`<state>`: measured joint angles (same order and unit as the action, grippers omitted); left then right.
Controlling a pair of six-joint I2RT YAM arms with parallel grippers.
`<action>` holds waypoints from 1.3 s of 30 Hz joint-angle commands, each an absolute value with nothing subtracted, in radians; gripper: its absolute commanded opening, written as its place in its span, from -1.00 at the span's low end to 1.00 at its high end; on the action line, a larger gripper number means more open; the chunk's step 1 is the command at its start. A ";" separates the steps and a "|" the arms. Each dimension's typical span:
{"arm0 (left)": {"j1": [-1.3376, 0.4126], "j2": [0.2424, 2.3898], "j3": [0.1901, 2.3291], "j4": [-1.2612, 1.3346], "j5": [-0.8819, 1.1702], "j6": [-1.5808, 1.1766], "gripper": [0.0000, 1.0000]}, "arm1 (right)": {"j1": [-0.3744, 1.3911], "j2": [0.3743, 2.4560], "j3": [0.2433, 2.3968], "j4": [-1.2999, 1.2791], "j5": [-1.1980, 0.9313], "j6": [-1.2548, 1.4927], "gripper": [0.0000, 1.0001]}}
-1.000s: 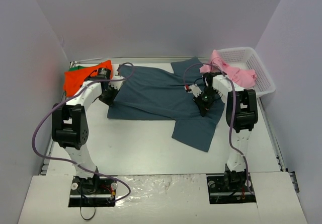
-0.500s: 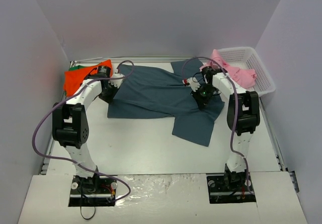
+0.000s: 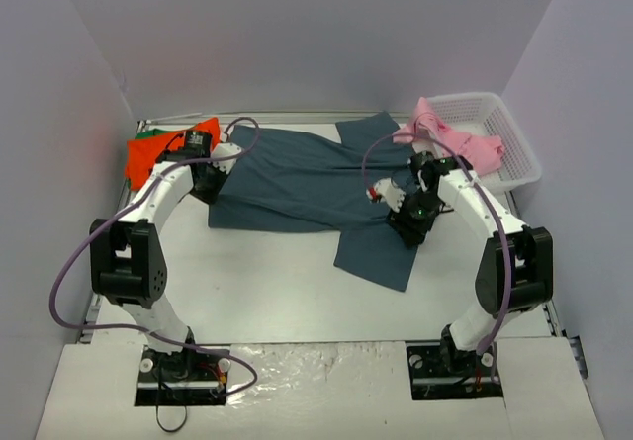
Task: Fold and stack the t-shirts
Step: Grap the side of the flattened tshirt closest away from the robot with both arms
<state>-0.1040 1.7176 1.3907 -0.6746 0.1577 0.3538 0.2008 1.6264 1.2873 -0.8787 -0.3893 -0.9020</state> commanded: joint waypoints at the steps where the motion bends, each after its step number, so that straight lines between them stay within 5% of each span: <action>1: -0.091 1.655 1.362 -0.680 0.149 0.344 -0.95 | 0.245 1.562 1.188 -0.985 -0.342 -0.989 -0.13; 16: -0.063 1.701 1.338 -0.670 0.190 0.318 -0.95 | 0.394 1.456 0.996 -1.006 -0.265 -1.043 -0.03; 39: -0.051 1.712 1.308 -0.632 0.206 0.318 -0.95 | 0.601 1.528 0.861 -0.686 -0.180 -0.831 0.08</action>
